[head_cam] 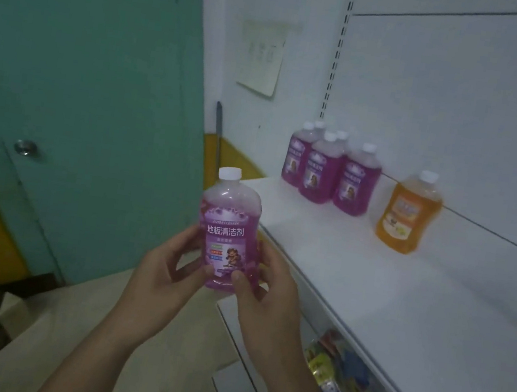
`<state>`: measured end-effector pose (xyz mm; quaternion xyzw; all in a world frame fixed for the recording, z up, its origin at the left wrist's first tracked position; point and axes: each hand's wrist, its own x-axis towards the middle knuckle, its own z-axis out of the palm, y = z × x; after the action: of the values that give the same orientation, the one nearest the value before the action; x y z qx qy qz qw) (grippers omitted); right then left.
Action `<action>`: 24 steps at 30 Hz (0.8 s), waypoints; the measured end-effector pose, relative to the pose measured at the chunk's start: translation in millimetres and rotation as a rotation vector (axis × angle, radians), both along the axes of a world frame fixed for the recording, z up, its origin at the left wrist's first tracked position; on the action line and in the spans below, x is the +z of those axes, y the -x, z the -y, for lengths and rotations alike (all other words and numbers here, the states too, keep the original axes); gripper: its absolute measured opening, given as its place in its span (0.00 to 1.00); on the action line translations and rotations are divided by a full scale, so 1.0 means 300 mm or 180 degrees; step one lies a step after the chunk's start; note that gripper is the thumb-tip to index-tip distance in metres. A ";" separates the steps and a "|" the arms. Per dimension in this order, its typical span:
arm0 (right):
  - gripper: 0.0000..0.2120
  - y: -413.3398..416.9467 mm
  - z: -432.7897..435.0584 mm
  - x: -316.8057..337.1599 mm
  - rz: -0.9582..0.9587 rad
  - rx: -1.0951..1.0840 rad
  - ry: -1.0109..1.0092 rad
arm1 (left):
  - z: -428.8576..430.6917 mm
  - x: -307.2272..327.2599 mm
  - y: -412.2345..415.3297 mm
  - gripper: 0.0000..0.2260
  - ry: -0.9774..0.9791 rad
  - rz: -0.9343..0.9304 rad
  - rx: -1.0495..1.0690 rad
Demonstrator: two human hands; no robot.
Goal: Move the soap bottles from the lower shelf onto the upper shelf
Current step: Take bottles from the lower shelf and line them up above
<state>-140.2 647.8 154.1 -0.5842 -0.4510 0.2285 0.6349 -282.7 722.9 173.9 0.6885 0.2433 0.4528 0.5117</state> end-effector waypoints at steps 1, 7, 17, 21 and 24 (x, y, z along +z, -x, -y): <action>0.24 -0.019 -0.021 0.006 0.0061 -0.0094 -0.0023 | -0.030 0.007 -0.029 0.24 -0.0050 -0.0029 -0.0041; 0.24 -0.176 -0.104 0.038 0.0418 -0.0639 0.0178 | -0.195 0.012 -0.232 0.26 -0.0171 -0.0118 -0.0393; 0.16 -0.441 -0.258 0.119 0.1177 -0.1897 0.1304 | -0.471 0.036 -0.618 0.21 -0.0752 -0.0518 -0.1233; 0.10 -0.552 -0.339 0.130 0.1418 -0.2070 0.1714 | -0.574 0.030 -0.757 0.20 -0.1093 -0.0682 -0.1490; 0.08 -0.597 -0.375 0.132 0.1642 -0.2151 0.1957 | -0.632 0.008 -0.843 0.19 -0.1164 -0.0767 -0.1570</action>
<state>38.8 760.1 193.6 -0.8938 -0.2912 -0.0185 0.3407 -29.8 912.4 176.5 0.8557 0.0427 0.2667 0.4414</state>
